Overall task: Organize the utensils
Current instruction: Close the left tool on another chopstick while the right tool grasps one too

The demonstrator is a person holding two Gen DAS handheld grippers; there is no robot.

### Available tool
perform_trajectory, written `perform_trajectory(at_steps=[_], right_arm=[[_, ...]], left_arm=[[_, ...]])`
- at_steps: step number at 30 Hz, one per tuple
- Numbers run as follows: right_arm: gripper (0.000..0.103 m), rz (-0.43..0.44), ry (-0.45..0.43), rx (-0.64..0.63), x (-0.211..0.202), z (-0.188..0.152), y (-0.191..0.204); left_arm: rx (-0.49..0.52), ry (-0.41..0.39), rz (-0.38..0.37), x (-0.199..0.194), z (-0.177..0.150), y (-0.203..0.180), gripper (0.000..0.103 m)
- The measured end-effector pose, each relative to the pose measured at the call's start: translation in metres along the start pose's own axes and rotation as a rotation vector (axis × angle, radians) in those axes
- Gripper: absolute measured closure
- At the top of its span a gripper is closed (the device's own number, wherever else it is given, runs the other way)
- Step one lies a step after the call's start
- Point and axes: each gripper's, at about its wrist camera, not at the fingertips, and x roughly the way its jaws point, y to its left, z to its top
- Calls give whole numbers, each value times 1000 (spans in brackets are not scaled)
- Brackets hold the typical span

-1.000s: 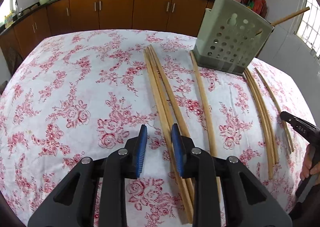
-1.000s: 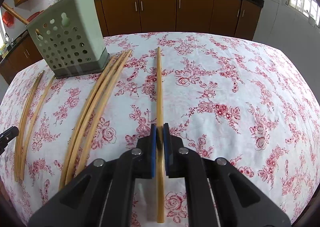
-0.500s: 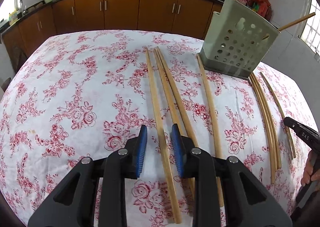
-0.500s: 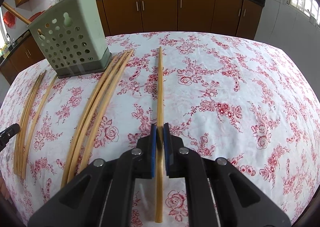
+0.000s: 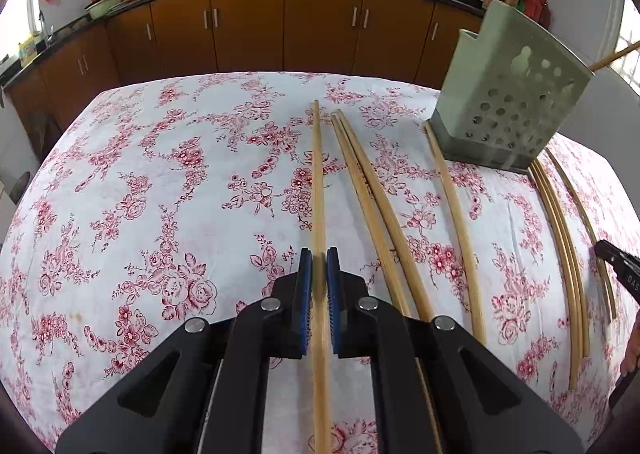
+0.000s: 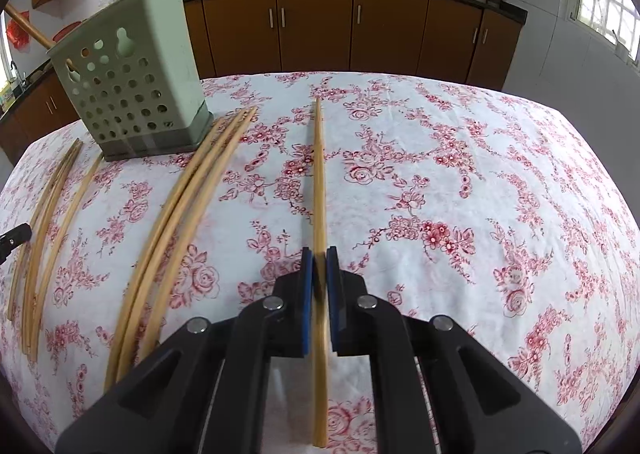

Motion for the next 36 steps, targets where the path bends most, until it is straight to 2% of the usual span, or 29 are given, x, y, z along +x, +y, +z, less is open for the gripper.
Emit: perform_trajectory(at_steps=[7,36], right_arm=[[94,2,-12,-1,2,-2,-1],[94,21,-10,17,2,-2,-6]], left_arm=[[-14,-11,-34,-5,-7,6,94],[-13,-9,-30,-5,-6,5,94]])
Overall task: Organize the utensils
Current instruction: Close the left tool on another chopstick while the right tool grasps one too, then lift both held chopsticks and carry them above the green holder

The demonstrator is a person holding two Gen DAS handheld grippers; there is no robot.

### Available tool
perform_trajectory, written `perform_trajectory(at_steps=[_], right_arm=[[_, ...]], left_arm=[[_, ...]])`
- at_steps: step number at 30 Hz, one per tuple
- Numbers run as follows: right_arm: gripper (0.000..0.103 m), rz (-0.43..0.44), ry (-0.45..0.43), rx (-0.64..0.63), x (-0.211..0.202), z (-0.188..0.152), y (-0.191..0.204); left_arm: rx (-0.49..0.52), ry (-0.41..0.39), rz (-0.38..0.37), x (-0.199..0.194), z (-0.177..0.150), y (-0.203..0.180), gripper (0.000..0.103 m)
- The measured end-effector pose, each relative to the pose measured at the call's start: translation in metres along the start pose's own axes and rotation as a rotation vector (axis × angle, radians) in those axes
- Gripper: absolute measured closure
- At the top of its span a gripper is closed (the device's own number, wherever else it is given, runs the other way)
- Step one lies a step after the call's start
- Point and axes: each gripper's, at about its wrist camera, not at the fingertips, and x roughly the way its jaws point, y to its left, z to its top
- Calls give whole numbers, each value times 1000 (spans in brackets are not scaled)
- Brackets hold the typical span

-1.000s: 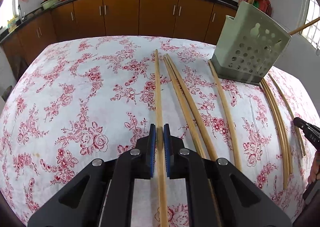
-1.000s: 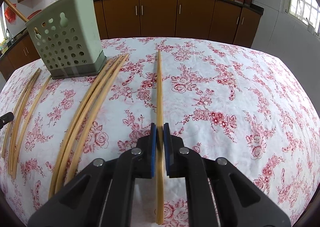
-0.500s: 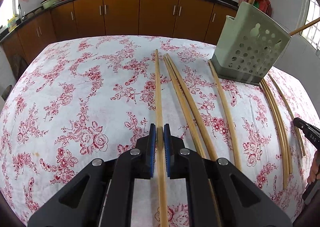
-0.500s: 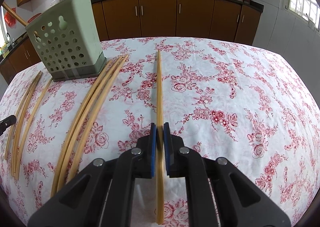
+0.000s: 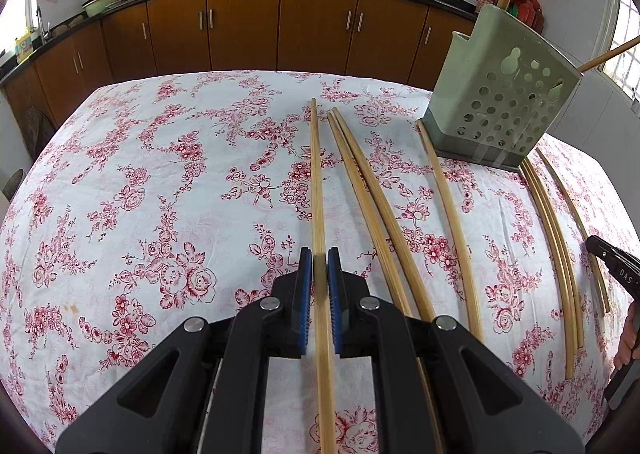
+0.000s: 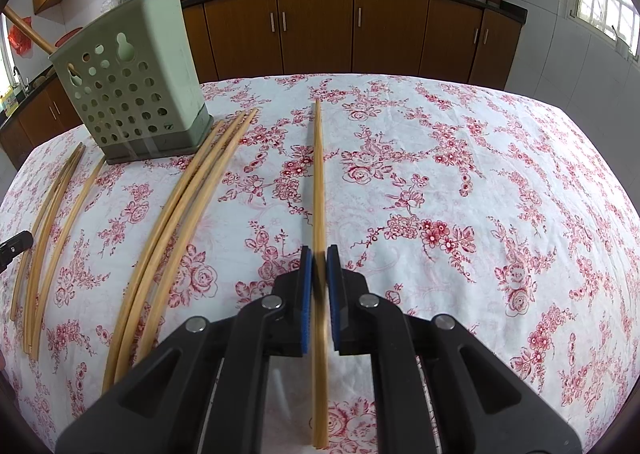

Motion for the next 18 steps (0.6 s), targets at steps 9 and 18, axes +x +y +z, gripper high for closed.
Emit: perform_trajectory(at_steps=[9,18], right_arm=[[93,2,0,1,0,0,-1],[93,4,2,9,-3,-2,0]], left_arm=[[0,0,0,0,0,0,94],[8,1,11,-2,-1,0,94]])
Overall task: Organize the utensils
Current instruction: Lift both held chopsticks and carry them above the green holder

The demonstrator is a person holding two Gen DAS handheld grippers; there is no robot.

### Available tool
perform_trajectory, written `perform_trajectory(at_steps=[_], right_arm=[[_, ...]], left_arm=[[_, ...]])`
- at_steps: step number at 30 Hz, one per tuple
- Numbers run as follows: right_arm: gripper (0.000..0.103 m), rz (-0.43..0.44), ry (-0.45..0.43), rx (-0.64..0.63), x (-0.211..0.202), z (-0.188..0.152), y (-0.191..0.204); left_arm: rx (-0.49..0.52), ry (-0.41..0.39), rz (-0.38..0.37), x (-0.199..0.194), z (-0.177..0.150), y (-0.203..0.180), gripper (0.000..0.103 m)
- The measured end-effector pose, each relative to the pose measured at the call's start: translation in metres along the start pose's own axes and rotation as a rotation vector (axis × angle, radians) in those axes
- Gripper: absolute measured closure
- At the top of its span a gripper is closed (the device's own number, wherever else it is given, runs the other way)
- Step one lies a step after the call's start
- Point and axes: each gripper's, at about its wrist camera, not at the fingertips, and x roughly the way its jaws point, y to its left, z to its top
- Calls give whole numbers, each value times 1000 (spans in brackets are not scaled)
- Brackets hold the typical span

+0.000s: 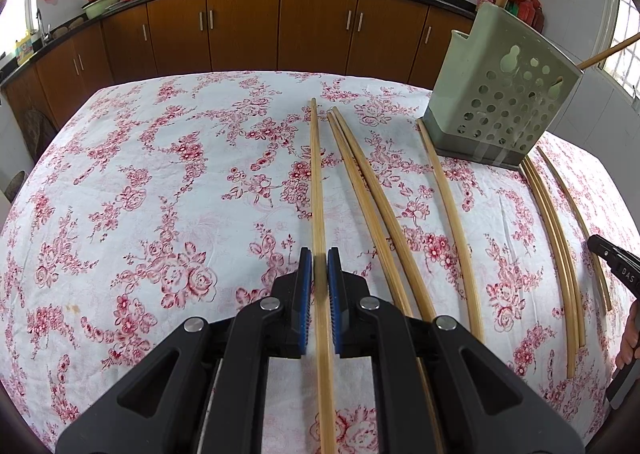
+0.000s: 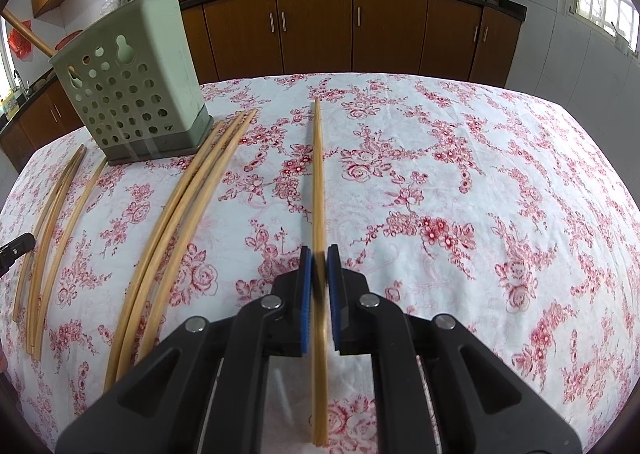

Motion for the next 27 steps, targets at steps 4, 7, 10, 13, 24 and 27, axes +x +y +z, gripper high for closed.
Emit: perform_trajectory(at_steps=[4,7,10,13,24,27], right_arm=[[93,4,0,-8,-8,-9,1],[93,12,1,-7,-14,-15,0],[94,17,1,-12,-16,-18,1],[95,20,7,-18,-18,-18,0],[95,32,-161,18,-78,7,-15],[95,37,-218,27,-96,18,-20]], left_arm=[[12,3,2,-9,-11,-3,94],[27,5,3,-15,-18,-5,94],[33,7,8,-18,-23,-7,94],[55,12,21,-21,-25,-10,94],[8,-96,-2,-66,-1,-2,95],[-32,-167,-28,-89,15,4,95]])
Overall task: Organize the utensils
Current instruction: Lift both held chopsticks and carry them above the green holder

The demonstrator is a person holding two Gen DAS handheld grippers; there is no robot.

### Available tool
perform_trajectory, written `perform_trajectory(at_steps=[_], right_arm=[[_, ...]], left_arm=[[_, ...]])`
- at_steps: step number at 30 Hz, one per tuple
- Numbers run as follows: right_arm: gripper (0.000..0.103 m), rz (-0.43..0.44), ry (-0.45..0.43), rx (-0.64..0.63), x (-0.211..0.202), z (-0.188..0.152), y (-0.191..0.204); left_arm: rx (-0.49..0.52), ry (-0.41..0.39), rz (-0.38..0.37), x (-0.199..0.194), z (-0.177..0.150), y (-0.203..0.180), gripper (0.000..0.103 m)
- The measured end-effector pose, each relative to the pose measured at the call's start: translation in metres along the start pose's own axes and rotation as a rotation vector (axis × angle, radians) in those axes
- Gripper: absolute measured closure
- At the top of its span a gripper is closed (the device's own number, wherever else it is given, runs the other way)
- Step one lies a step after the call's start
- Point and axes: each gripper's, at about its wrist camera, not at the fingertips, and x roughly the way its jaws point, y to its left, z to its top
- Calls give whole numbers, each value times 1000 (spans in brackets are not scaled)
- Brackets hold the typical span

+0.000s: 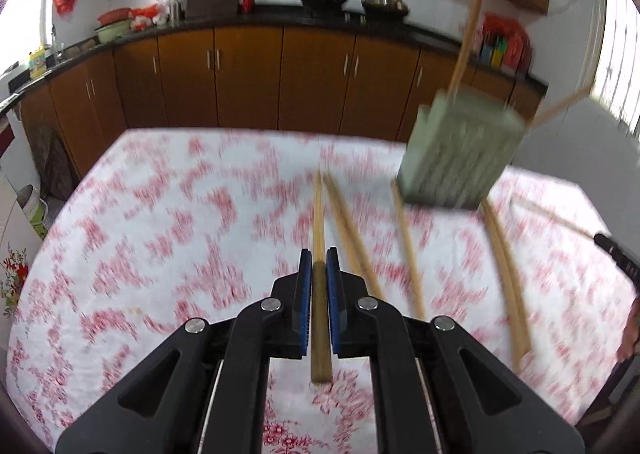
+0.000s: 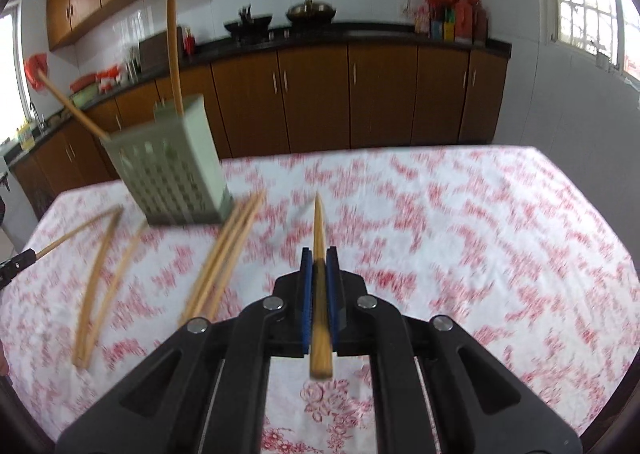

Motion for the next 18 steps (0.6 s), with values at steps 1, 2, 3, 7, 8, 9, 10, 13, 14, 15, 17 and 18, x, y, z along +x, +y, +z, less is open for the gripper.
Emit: perform_trajectory(at_steps=[1,2,3,7,8,9,10,13,14,15,17,18], right_arm=[[95,3,-21,5,-5,6,0],[95,6,-41,9,-10,10,-1],[95,10,-64,12,-15,16,-2],[95,19,-135,19,-32,33,-3],[95,20,-146,20,-36,35,-4],[95,20,-159,20,-39,38,-4],[95,19,-164,20,-40,41,-4],[95,18,-172,19,-42,45,-4],[95,17,-172,17,-42,46,-4],[95,17,-174,15,-42,46,-3],[95,15,-178,10,-41,47,-1],[95,14,-180,9,-42,48,0]], left_arm=[[-10,-21,-6,-6,6,1,95],[-22,-49,-13,-13,13,2,95],[-31,-73,-17,-19,20,3,95],[-58,-151,-27,-38,40,3,95],[-61,-163,-29,-41,43,3,95],[-62,-176,-28,-44,47,3,95],[-63,-183,-27,-45,49,3,95],[-57,-198,-21,-49,54,3,95],[-55,-199,-20,-49,55,4,95],[-54,-200,-19,-49,55,4,95],[-55,-202,-16,-47,55,6,95],[-56,-203,-15,-47,55,7,95]])
